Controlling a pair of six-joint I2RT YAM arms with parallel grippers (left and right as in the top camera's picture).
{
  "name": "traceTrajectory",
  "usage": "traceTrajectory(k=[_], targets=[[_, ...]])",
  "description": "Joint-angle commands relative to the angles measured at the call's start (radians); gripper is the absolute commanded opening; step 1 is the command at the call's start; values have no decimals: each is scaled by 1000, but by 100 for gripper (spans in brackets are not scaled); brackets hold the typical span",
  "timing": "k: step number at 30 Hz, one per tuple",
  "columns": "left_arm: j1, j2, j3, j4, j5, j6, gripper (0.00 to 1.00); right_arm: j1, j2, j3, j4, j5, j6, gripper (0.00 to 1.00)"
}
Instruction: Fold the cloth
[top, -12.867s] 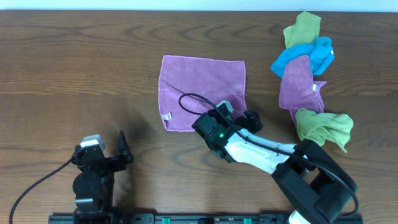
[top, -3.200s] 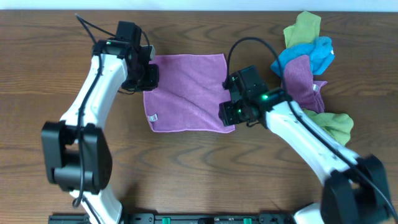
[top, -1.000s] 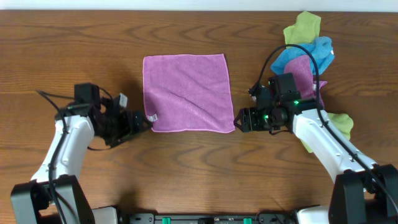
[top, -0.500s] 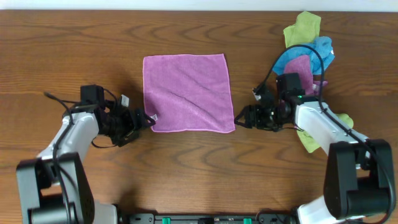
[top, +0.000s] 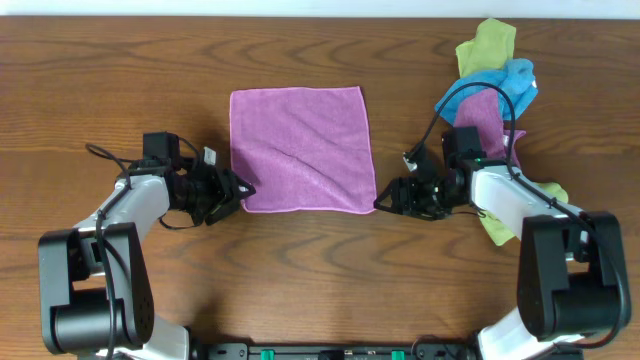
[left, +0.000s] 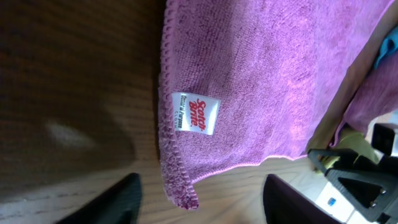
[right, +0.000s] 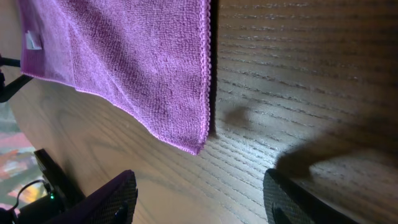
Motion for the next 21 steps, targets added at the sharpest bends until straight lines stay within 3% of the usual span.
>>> traceTrajectory(k=[1,12,17,21], targets=[[-3,11,3,3,-3,-13,57,-2,3,-5,5,-29,-15,66],[-7,77,3,3,6,-32,55,-2,3,-5,8,-25,-15,66],[-22,101,3,11,14,-55,44,-1,3,-5,3,-18,-15,62],[-21,102,3,11,25,-58,24,-1,3,-6,-15,-3,-15,63]])
